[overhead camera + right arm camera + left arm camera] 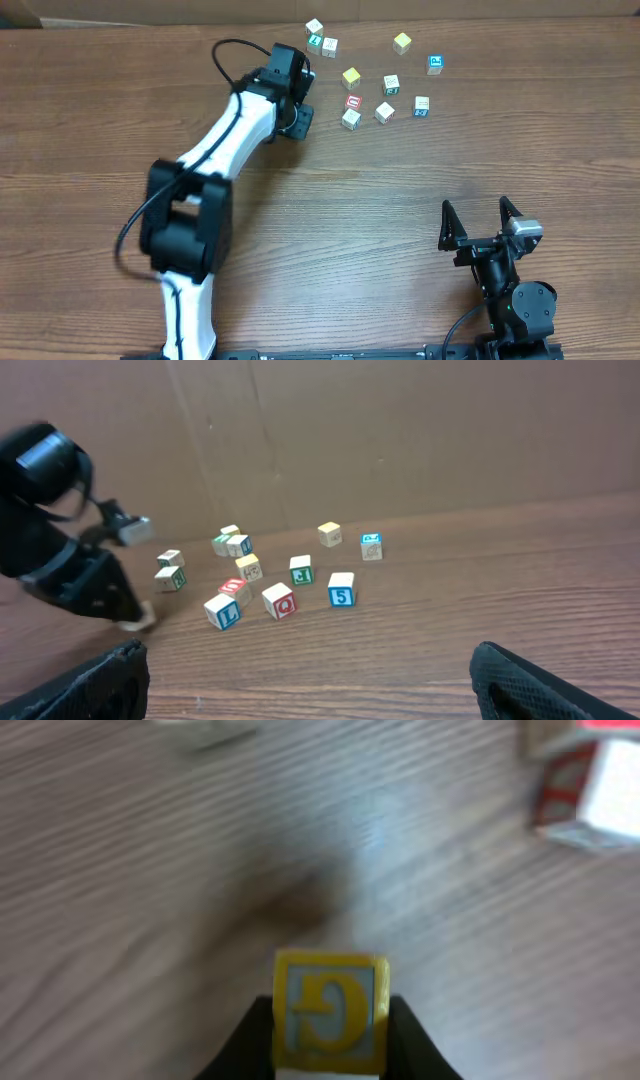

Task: Form a horizontal line
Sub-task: 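Reach the left gripper to the yellow G block and grasp it, then carry the G block and place it right of the I block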

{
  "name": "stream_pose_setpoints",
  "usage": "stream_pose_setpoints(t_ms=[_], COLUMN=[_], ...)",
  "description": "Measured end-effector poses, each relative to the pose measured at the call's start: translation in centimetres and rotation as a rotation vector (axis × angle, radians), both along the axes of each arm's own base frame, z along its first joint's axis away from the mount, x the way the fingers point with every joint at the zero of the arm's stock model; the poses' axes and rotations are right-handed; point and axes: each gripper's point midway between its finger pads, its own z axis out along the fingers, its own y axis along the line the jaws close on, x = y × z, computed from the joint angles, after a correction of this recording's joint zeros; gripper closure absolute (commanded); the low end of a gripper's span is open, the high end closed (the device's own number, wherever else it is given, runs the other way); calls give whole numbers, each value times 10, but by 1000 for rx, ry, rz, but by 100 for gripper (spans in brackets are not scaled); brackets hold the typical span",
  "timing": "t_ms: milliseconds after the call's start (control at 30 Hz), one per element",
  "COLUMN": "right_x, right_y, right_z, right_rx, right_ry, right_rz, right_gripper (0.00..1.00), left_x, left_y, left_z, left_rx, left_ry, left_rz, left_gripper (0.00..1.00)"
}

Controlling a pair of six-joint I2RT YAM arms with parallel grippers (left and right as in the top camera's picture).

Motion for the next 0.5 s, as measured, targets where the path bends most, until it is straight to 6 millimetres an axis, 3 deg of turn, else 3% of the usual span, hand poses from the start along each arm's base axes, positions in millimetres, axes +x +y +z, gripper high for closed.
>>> stream_pose_setpoints(t_ms=[200, 300, 400, 500], right_x=[0, 0, 0, 0], right_y=[0, 0, 0, 0], right_z=[0, 0, 0, 0], right_rx=[0, 0, 0, 0], right_ry=[0, 0, 0, 0], right_rz=[0, 0, 0, 0], right_gripper=[0, 0, 0, 0], left_x=[-52, -94, -137, -159], left_y=[35, 55, 72, 81], left_z=[143, 207, 232, 226], left_rx=[35, 26, 34, 62], left_ry=[-120, -185, -166, -88], left_rz=[73, 109, 138, 160], left_gripper=[96, 96, 96, 96])
